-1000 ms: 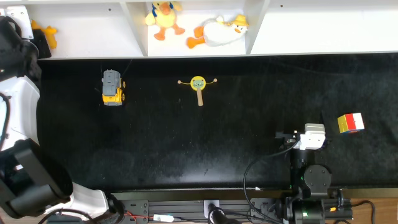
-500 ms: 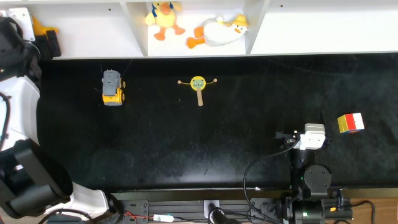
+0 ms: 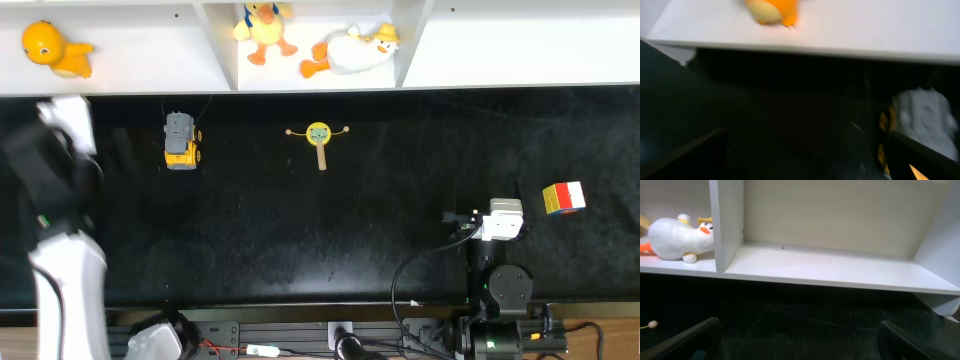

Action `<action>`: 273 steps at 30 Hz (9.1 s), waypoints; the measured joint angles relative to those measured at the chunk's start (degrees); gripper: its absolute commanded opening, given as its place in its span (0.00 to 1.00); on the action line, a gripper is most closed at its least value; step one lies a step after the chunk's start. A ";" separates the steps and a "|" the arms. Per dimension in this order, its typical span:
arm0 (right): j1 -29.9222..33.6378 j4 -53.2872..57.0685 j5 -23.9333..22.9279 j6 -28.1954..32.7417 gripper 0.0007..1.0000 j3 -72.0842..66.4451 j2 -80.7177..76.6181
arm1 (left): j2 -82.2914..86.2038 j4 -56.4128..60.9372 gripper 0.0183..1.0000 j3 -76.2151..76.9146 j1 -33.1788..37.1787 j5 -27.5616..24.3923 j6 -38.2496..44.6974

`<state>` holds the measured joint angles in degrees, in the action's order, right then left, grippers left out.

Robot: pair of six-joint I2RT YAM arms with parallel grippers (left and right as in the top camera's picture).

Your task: Store Toys

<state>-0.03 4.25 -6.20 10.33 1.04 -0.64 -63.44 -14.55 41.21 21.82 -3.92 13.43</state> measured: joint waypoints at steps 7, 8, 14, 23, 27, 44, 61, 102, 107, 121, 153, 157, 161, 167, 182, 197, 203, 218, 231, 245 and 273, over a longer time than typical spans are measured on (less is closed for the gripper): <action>0.02 0.04 -0.02 0.00 1.00 0.00 0.00 | 2.64 0.87 1.00 -5.35 -10.97 -2.78 -0.24; 0.00 0.04 -0.02 0.02 1.00 0.00 0.00 | 1.77 1.36 1.00 -5.35 -12.39 -2.97 -0.37; 0.00 0.07 0.00 0.02 1.00 0.00 0.00 | -6.05 6.75 1.00 -5.38 -15.47 -3.43 -3.48; 0.02 0.02 0.00 0.02 1.00 0.00 0.00 | -17.51 16.52 0.99 -5.35 -15.47 -3.37 -7.54; 0.02 0.02 -0.02 0.02 1.00 0.00 0.00 | -22.51 16.50 0.81 -4.90 -15.47 -3.37 -8.59; 0.00 0.04 0.00 0.02 1.00 0.00 0.00 | -19.58 11.58 0.35 -4.52 -15.47 -0.79 -10.14; 0.02 0.07 0.00 0.02 1.00 0.00 0.00 | -3.15 3.93 0.34 -1.99 -15.93 0.48 -10.19; 0.00 0.02 0.00 0.00 0.99 0.00 0.00 | -6.27 1.16 1.00 4.31 -17.25 6.21 -12.92; 0.00 0.04 -0.02 0.02 1.00 0.00 0.00 | 17.18 6.99 1.00 -16.33 -17.27 8.94 -13.11; 0.00 0.04 0.00 0.00 1.00 0.00 0.00 | 56.02 12.13 1.00 -39.23 -19.98 9.09 -13.11; 0.00 0.07 0.00 0.00 1.00 0.00 0.00 | 62.53 9.79 1.00 -40.50 -19.98 4.52 -13.11; 0.00 0.07 -0.33 0.35 0.99 0.00 0.00 | 62.53 9.77 1.00 -40.50 -19.98 4.50 -13.11; 0.00 1.90 -0.83 0.44 1.00 0.15 -0.39 | 62.53 9.79 1.00 -40.50 -19.98 4.35 -13.11; -0.04 11.39 2.25 -3.13 1.00 9.09 -14.21 | 62.53 9.79 1.00 -40.50 -19.98 4.33 -13.11; -22.18 40.37 4.66 -25.70 1.00 54.36 -73.05 | 62.58 9.81 1.00 -40.54 -19.98 4.33 -13.11; -38.25 41.40 -0.98 -32.61 0.99 78.16 -111.12 | 62.58 9.81 1.00 -40.54 -19.98 4.33 -13.11; -38.23 41.46 -2.64 -34.47 0.87 78.53 -113.57 | 62.58 9.81 1.00 -40.54 -19.98 4.31 -13.11; -38.21 39.91 -2.89 -36.06 0.04 79.12 -114.12 | 62.58 9.81 1.00 -40.54 -19.98 4.31 -13.11; -36.61 33.75 -5.55 -37.13 0.04 58.51 -94.97 | 62.58 9.81 1.00 -40.54 -19.98 4.33 -13.11; -5.70 40.74 -8.59 -21.33 0.04 55.23 -73.42 | 62.60 9.81 1.00 -40.54 -19.98 4.31 -13.11; -4.02 36.17 4.33 -4.81 0.91 88.00 -109.72 | 62.58 9.81 1.00 -40.54 -19.98 4.31 -13.11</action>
<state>-4.05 40.42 -1.87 5.52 89.03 -110.37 -0.86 -4.73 0.67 1.85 0.38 0.32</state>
